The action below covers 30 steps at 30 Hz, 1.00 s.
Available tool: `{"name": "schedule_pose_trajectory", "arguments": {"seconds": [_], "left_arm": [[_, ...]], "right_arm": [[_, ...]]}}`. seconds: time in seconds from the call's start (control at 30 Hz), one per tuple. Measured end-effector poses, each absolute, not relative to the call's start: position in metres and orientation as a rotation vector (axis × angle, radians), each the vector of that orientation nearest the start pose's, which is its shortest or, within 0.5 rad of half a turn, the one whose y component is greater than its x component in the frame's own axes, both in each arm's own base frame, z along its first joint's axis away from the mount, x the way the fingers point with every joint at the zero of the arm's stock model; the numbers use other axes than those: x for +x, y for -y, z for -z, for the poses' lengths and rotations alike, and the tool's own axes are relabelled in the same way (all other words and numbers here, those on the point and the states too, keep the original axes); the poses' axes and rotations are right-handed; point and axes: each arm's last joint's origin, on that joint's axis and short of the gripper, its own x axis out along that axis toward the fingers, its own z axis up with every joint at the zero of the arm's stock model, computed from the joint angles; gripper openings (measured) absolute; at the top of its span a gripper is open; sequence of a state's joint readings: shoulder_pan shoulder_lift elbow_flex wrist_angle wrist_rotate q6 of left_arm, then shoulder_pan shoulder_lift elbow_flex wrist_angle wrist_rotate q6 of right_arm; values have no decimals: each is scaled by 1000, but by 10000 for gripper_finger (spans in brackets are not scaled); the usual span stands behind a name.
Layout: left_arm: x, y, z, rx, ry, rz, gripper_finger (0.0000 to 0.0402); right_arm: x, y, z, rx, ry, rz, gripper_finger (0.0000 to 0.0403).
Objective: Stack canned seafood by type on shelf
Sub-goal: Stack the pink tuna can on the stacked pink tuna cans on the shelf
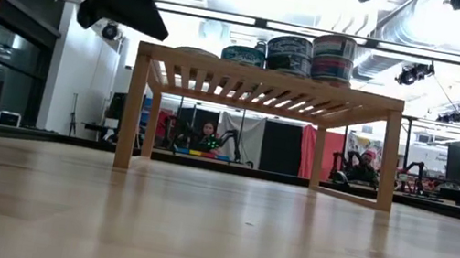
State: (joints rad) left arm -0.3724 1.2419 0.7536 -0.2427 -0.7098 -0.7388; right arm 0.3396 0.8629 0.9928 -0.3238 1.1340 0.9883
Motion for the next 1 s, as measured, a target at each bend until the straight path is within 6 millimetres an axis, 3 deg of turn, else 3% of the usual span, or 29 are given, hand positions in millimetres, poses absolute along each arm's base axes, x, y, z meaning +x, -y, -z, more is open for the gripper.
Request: {"name": "schedule_pose_trajectory", "arguments": {"seconds": [0.2, 0.43, 0.77, 1.0], "left_arm": [[237, 72, -233, -345, -455, -523, 1], [237, 72, -233, -346, -456, -523, 1], [237, 74, -232, -383, -469, -499, 1], [237, 74, -232, -380, -474, -501, 1]], "right_arm": [[157, 19, -387, 870, 316, 843, 163], [185, 53, -379, 927, 272, 781, 163], [202, 71, -365, 1005, 253, 833, 167], [201, 72, -364, 1003, 253, 850, 229]]}}
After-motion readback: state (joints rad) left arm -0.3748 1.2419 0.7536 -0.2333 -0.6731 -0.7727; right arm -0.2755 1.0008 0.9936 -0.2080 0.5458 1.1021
